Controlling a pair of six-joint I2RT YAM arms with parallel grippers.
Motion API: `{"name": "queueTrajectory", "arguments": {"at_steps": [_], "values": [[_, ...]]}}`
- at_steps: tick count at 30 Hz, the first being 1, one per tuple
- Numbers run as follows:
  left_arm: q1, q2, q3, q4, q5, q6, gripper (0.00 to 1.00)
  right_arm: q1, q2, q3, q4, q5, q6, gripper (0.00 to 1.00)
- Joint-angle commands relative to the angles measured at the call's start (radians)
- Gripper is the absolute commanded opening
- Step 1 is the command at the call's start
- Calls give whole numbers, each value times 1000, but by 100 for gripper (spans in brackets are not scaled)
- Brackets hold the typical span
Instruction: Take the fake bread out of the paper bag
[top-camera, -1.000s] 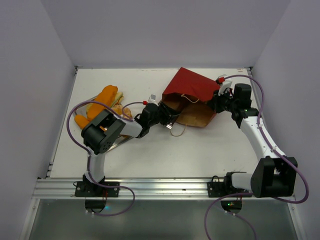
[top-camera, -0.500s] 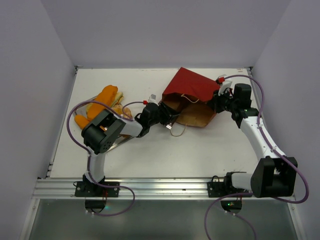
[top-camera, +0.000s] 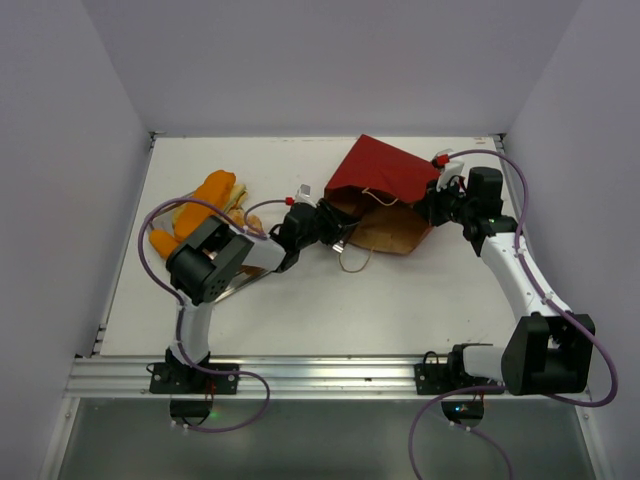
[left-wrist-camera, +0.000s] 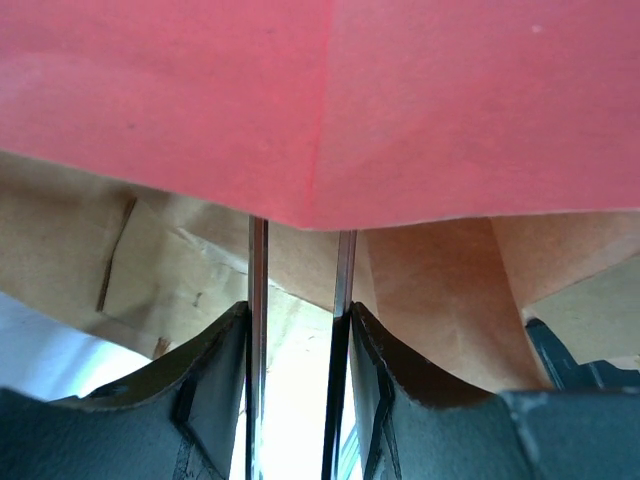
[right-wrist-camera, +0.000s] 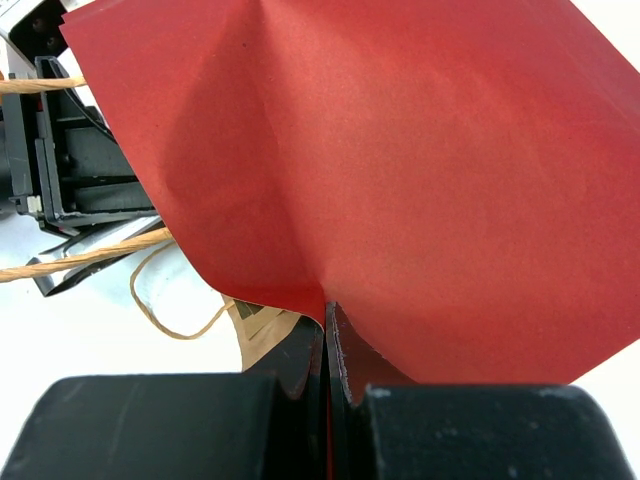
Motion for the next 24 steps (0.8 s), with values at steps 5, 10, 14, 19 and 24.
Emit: {"name": "queueTrajectory", "arguments": {"at_steps": [5, 10, 14, 19, 24], "values": [[14, 35, 45, 73, 9, -12, 46, -3, -28, 14, 26, -21, 6, 0], [14, 59, 88, 20, 4, -8, 46, -3, -22, 16, 26, -30, 8, 0], [16, 78, 106, 12, 0, -9, 46, -3, -30, 13, 26, -29, 8, 0], [17, 104, 138, 1, 4, -20, 45, -1, -31, 14, 26, -27, 8, 0], [20, 119, 138, 18, 12, -23, 30, -3, -34, 13, 26, -30, 9, 0]]}}
